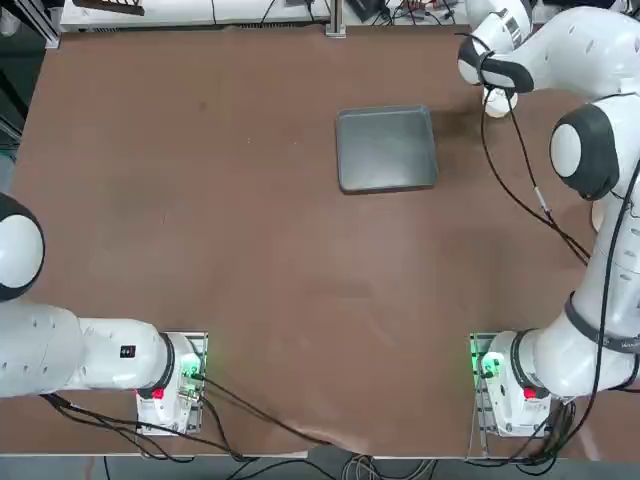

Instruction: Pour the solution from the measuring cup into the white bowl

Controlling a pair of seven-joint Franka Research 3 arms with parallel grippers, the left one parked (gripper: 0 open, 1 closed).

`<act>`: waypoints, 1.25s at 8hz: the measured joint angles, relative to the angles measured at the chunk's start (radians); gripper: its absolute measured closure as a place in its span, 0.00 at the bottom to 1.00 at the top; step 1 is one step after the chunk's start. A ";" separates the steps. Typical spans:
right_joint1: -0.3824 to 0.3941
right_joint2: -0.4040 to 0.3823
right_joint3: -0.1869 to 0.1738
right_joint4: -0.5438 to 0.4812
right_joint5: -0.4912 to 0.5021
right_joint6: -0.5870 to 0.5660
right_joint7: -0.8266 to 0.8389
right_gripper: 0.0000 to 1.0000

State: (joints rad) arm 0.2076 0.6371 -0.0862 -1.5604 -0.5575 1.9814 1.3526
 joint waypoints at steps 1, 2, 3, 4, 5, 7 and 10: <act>-0.010 0.000 -0.001 0.015 0.063 -0.001 -0.063 0.26; -0.021 -0.001 -0.003 0.038 0.138 -0.010 -0.135 0.26; -0.034 -0.002 -0.004 0.056 0.197 -0.026 -0.208 0.26; -0.050 -0.002 -0.007 0.066 0.240 -0.037 -0.271 0.26; -0.077 -0.002 -0.007 0.075 0.283 -0.038 -0.322 0.26; -0.133 -0.002 -0.007 0.096 0.388 -0.040 -0.430 0.26; -0.178 0.013 -0.007 0.111 0.524 -0.046 -0.558 0.26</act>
State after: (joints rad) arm 0.0292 0.6501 -0.0927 -1.4496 -0.0332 1.9358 0.7950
